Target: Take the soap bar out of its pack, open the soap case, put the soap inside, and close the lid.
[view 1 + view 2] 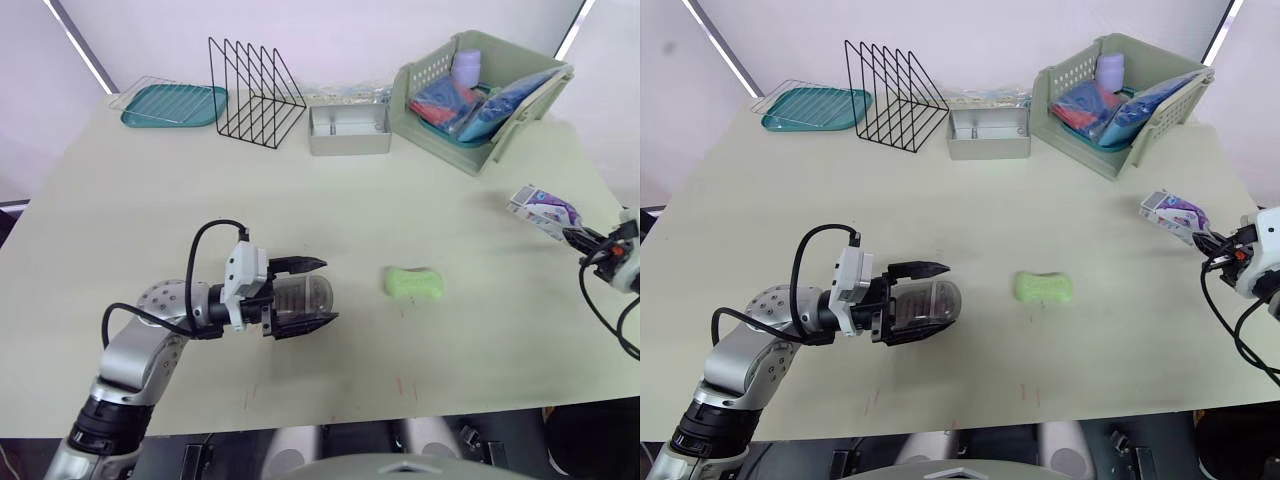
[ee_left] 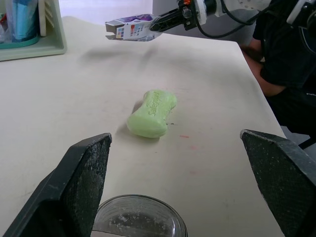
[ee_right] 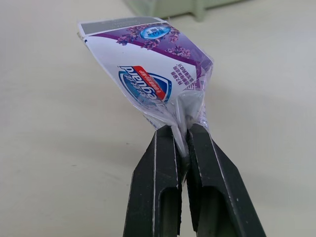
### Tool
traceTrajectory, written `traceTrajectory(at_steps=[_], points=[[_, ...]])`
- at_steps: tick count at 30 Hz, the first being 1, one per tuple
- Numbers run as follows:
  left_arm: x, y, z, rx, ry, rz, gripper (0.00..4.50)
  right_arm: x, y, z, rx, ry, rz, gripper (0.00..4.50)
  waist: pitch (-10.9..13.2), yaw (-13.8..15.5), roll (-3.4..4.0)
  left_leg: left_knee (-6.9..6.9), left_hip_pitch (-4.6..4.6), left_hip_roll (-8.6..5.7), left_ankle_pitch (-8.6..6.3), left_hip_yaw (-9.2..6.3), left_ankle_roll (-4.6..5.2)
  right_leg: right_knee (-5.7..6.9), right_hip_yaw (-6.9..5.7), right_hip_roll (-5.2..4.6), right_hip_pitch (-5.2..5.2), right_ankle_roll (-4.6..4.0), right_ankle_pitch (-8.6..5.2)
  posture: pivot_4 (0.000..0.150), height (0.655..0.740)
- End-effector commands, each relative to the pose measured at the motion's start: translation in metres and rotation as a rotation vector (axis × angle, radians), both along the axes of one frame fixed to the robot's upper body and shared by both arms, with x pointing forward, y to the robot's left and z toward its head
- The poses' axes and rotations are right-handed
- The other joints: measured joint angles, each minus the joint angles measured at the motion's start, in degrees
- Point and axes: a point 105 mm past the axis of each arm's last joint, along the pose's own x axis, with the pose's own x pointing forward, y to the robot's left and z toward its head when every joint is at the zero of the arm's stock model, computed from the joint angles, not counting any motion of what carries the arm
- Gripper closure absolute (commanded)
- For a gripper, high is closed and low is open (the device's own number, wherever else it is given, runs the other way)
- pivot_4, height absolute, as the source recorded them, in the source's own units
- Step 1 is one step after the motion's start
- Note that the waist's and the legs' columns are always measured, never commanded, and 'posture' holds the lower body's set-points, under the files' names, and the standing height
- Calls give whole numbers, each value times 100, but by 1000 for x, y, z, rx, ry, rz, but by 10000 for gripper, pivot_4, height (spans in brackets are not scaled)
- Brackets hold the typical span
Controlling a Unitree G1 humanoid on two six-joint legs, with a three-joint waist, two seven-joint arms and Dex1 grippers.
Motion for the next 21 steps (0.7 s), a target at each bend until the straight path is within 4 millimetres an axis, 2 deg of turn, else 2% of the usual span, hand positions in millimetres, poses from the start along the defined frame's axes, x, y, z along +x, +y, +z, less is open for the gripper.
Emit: traceTrajectory(at_steps=[1,4,7,11,15,19,21], points=[[-4,-3,8,-2,-47,-24,0,-5,-8,2,29,3,-240,44825,0,9,0,0,0,2,0,-4,0,1,-2,0,0,0,0,1500,7400],[-4,-2,6,6,-47,-20,0,-4,8,-4,90,39,-290,44825,0,18,1,-1,-1,0,0,-3,0,0,0,-1,0,0,0,1500,7400],[-4,-1,6,9,-48,-17,0,0,11,-9,146,67,-363,44825,-1,1,1,0,0,0,0,0,0,0,3,0,0,0,0,1500,7400],[-3,-1,6,11,-53,-11,0,0,14,-14,174,97,-362,44825,-1,9,0,-2,0,-2,0,-2,0,-2,-1,2,0,0,0,1500,7400],[-3,1,5,19,-56,-1,0,0,21,-10,176,105,-295,30525,-1,4,1,-2,0,-3,0,-2,1,-2,-1,2,2,0,0,1500,7400],[-4,2,2,30,-57,6,0,2,28,-1,124,84,-211,10036,-1,-9,1,-3,0,-4,-1,-2,1,-2,0,6,1,0,0,1500,7400],[-3,2,0,35,-57,8,0,2,35,9,34,55,-110,3242,0,-8,2,-3,0,-4,-1,-1,1,-2,0,6,0,0,0,1500,7400]])
